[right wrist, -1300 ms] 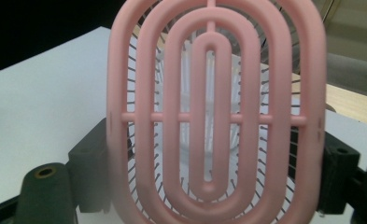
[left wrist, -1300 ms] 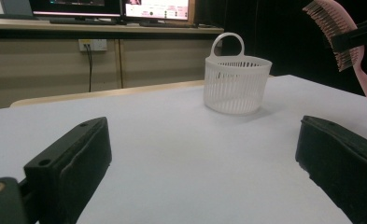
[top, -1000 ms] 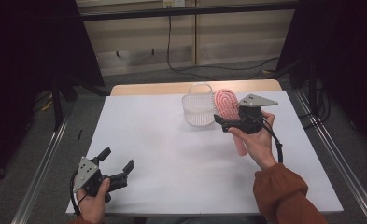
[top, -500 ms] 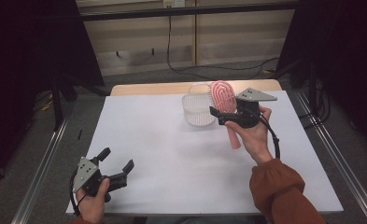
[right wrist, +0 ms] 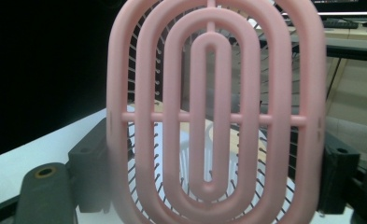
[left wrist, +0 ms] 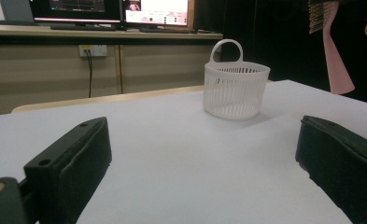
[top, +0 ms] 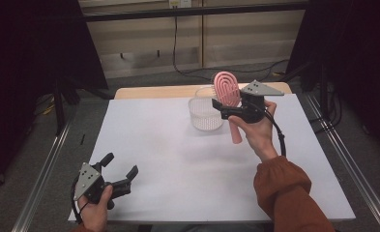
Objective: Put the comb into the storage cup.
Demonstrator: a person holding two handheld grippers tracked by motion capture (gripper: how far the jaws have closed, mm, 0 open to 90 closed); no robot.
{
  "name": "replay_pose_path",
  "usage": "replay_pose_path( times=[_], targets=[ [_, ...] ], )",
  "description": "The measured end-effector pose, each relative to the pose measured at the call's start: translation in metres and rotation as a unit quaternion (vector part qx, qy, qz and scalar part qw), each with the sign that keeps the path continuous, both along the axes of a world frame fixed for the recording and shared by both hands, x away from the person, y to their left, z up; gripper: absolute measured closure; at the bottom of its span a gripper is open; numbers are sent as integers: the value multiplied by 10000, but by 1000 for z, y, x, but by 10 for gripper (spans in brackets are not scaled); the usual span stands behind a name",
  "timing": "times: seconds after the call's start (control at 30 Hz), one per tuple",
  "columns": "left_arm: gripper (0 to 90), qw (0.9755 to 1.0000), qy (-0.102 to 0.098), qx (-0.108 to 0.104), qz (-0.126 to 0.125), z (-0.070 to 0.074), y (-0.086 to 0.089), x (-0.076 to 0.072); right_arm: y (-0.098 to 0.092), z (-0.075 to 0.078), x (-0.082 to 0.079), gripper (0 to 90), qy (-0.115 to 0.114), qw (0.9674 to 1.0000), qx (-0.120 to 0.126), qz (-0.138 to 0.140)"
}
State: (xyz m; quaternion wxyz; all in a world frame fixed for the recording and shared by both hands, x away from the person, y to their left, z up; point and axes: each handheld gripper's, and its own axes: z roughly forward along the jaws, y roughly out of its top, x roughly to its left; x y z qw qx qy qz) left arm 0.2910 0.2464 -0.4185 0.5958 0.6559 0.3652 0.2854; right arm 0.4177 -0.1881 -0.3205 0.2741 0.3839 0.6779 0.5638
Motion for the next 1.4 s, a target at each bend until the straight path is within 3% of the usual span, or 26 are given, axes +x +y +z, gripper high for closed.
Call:
replay_pose_path(
  times=[0.97,1.13,1.4],
  targets=[
    [36,10000,-10,-7,-18,0,0,-1,13,20,39,191,-313,9993,221,-26],
    [35,10000,-1,-98,21,0,0,-1,14,22,47,191,-312,9991,301,-39],
    [35,10000,-10,-31,9,0,0,0,20,26,61,191,-379,9987,349,-62]
  ],
)
